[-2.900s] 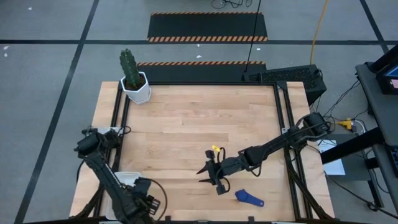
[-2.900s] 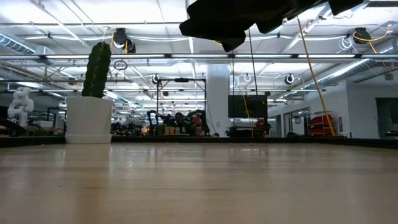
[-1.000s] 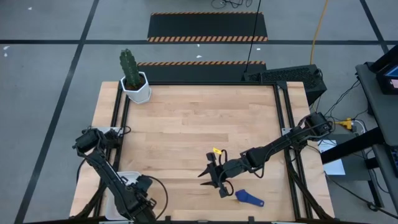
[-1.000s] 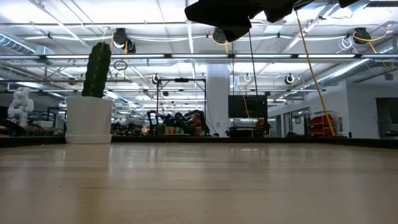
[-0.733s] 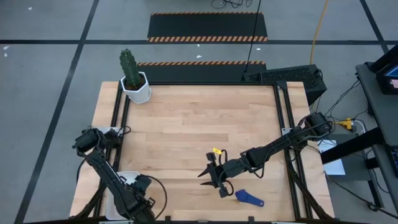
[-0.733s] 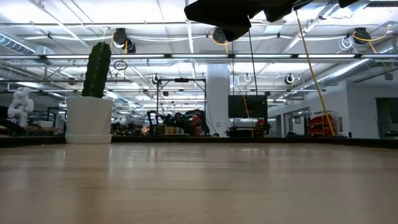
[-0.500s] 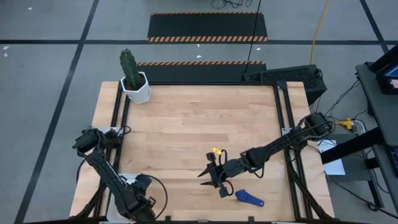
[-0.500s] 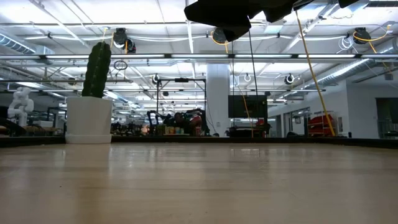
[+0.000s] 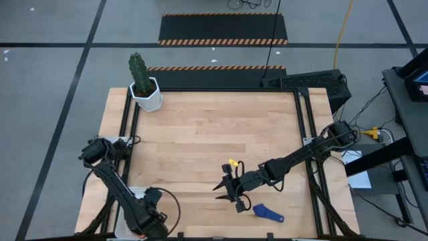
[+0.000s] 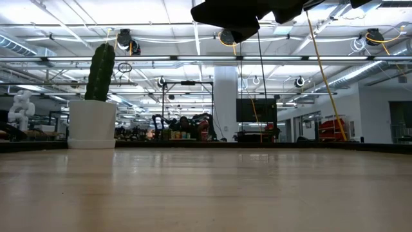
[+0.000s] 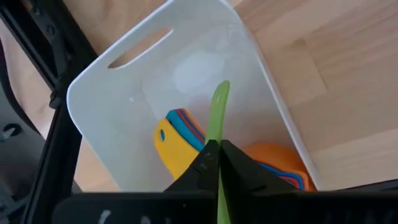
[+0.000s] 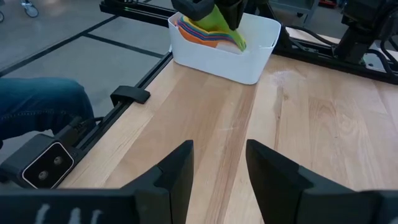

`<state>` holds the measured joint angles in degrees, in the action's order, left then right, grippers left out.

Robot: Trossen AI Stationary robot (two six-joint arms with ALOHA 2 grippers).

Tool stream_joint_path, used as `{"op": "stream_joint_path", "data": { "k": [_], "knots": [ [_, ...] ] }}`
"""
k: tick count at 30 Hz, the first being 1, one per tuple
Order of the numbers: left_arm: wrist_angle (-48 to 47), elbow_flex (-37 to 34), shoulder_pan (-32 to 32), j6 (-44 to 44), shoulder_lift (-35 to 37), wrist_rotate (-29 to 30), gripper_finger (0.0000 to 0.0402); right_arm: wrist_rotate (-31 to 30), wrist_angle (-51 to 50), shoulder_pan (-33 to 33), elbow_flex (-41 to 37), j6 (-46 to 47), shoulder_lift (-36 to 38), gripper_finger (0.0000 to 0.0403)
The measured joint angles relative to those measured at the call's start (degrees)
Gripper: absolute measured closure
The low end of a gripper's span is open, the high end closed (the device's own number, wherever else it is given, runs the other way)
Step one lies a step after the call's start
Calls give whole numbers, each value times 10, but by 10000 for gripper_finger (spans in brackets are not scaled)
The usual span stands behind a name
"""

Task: Nest measuring cups in basket
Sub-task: Stack the green measuring cup on top of the yellow measuring cup into the white bin

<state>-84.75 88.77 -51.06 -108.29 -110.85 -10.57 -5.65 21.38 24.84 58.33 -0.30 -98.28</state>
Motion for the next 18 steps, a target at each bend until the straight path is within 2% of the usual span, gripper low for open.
{"op": "stream_joint_path", "data": {
  "k": [5,14,18],
  "knots": [
    [22,0,0,-5,0,0,376,0,-1,0,0,0,0,261],
    [32,0,0,-47,0,0,295,0,-1,0,0,0,0,261],
    [38,0,0,-50,0,1,277,0,-1,0,0,0,0,261]
  ]
}}
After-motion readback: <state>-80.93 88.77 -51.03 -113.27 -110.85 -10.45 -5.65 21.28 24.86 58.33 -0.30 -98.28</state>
